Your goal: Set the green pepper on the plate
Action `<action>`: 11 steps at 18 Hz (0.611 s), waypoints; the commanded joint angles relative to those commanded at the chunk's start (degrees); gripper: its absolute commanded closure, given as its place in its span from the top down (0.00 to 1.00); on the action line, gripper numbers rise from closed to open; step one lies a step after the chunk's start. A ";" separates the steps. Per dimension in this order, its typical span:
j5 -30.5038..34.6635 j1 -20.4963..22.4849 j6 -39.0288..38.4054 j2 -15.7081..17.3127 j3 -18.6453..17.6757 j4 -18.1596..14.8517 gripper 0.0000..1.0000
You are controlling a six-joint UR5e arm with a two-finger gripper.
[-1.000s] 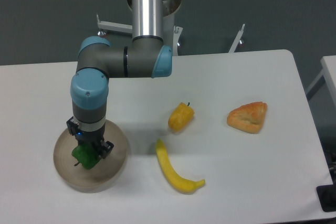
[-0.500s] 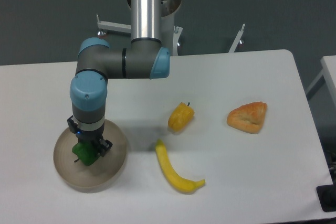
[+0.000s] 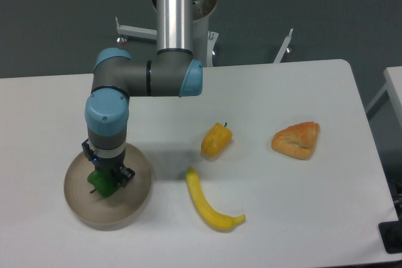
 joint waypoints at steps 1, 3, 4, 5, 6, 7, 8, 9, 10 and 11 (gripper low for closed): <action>0.00 0.00 0.09 0.00 0.00 0.00 0.31; 0.00 0.00 0.09 -0.09 0.09 0.09 0.31; 0.00 0.00 0.09 0.00 0.00 0.09 0.34; 0.09 0.09 0.09 -0.09 0.09 0.17 0.43; 0.09 0.09 0.09 0.00 0.09 0.70 0.65; 0.09 0.09 0.00 0.09 0.09 0.88 0.78; 0.09 0.09 -0.09 0.09 0.09 0.97 0.85; 0.09 0.09 -0.09 0.17 0.09 0.97 0.89; 0.09 0.09 -0.26 0.35 0.52 0.97 0.93; 0.09 0.09 -0.26 0.61 0.53 0.88 0.97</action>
